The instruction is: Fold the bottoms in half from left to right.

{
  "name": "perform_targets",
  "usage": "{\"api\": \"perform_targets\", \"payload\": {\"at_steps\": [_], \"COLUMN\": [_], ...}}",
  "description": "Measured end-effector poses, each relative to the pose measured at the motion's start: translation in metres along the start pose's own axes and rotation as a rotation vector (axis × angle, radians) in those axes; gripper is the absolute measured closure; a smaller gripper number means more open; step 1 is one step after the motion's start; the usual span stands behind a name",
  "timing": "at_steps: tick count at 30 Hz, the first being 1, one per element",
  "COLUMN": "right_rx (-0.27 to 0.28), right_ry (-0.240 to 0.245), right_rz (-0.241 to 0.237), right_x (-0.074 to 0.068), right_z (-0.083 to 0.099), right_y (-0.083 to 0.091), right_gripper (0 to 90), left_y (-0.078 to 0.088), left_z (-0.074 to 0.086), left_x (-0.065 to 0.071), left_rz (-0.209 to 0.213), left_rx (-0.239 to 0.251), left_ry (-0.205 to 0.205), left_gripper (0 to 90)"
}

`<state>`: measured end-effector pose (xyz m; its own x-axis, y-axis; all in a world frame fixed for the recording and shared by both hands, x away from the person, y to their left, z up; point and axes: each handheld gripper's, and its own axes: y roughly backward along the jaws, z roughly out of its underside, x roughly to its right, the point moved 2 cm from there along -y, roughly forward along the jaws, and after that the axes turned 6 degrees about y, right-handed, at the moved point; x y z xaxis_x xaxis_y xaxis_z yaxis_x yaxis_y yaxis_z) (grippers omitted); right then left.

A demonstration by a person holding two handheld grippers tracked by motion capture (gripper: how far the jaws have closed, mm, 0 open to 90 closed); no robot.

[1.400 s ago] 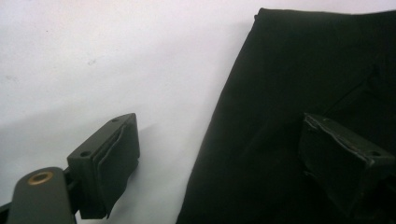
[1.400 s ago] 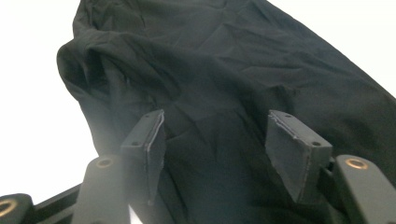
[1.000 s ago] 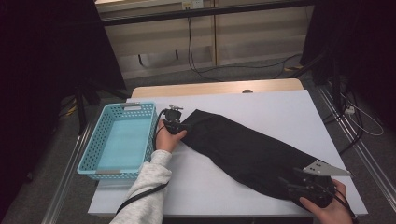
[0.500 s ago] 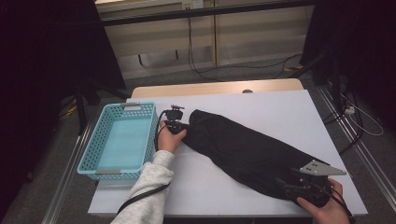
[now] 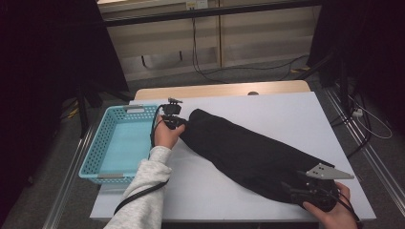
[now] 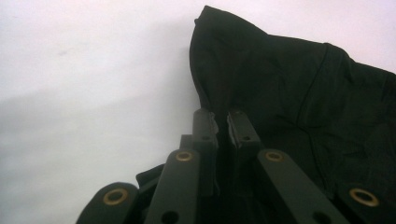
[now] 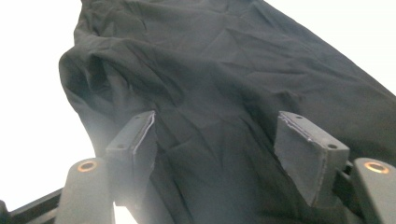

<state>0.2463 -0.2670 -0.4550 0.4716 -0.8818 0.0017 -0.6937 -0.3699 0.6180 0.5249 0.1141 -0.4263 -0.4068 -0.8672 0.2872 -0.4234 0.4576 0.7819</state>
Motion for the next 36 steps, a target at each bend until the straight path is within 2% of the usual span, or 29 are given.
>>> {"api": "perform_targets", "payload": {"at_steps": [11,17,19,36], "right_rx": [0.006,0.009,0.01,0.013], "right_ry": [0.005,-0.004,-0.003,0.016], "right_rz": [0.007,0.007,0.007,-0.009], "right_x": [0.0,0.001,0.001,-0.003], "right_z": [-0.001,-0.001,-0.002,-0.006], "right_y": [-0.002,-0.003,-0.003,-0.009], "right_gripper": [20.9,19.3,19.0,17.2], "left_y": [0.016,0.021,0.022,0.036], "left_z": [-0.009,-0.01,-0.01,-0.016], "left_x": [-0.011,-0.02,-0.022,-0.036], "left_rz": [-0.027,-0.045,-0.04,-0.066], "left_rx": [0.004,0.002,-0.002,0.006], "left_ry": [0.009,0.02,0.023,0.039], "left_gripper": [83.4,83.4,83.4,83.4]}}
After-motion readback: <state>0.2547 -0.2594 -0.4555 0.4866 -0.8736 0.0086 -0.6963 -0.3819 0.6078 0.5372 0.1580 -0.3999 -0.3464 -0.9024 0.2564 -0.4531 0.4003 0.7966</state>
